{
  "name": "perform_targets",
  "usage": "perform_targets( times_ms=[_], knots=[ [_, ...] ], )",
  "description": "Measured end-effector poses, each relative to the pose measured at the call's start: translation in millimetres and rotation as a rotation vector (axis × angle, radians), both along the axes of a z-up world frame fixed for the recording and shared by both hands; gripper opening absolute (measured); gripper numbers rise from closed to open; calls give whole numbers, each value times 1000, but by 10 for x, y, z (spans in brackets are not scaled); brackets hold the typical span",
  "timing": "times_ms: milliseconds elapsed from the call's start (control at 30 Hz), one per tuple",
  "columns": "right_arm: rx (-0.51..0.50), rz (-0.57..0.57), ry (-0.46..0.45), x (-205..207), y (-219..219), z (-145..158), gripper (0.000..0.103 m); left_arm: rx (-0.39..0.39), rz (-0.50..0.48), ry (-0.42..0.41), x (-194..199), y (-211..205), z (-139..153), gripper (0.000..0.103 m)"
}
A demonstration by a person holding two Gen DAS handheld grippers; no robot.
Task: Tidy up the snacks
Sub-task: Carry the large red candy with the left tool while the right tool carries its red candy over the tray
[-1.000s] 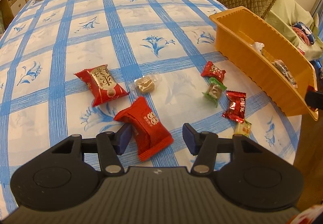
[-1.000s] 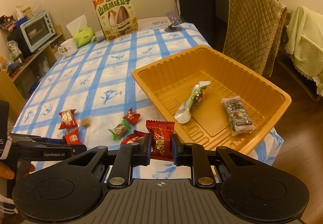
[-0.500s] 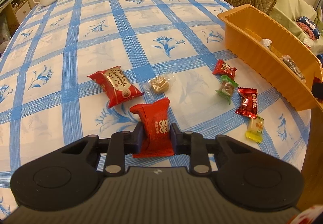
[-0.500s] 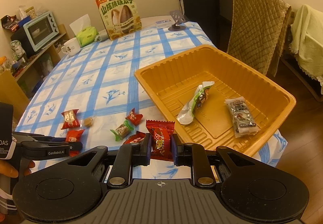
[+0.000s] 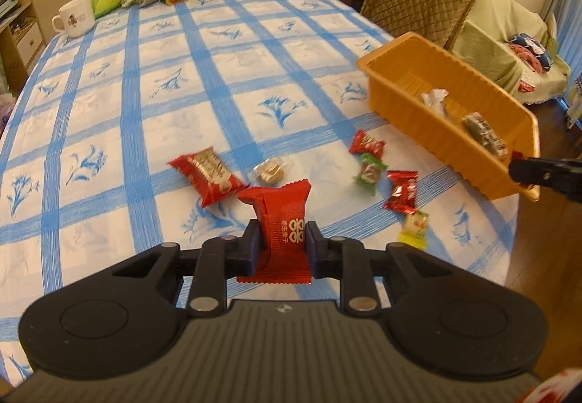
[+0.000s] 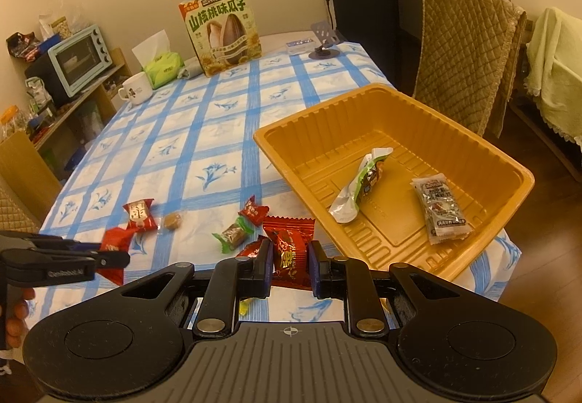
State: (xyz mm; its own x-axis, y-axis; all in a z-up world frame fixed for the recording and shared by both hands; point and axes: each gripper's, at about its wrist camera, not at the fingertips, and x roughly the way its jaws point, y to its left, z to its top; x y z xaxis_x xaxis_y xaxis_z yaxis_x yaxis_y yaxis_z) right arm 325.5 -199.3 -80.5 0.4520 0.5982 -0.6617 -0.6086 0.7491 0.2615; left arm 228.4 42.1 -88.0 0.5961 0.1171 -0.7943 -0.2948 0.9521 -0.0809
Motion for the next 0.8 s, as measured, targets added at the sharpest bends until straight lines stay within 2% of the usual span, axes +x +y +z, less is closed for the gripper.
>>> perform_targets(
  times_ms=[367,633,800],
  knots=[
    [34,-52,-29,49,-215,158,21,-24,-157,-93,347,-411,397,23],
    [36,-99,-33,204,-451,220,21,-62,-241,-130,730,-726,496,23],
    [41,-120,-22,363,-538,204,21,-58,-279,-141,1005,-875,532,23]
  ],
)
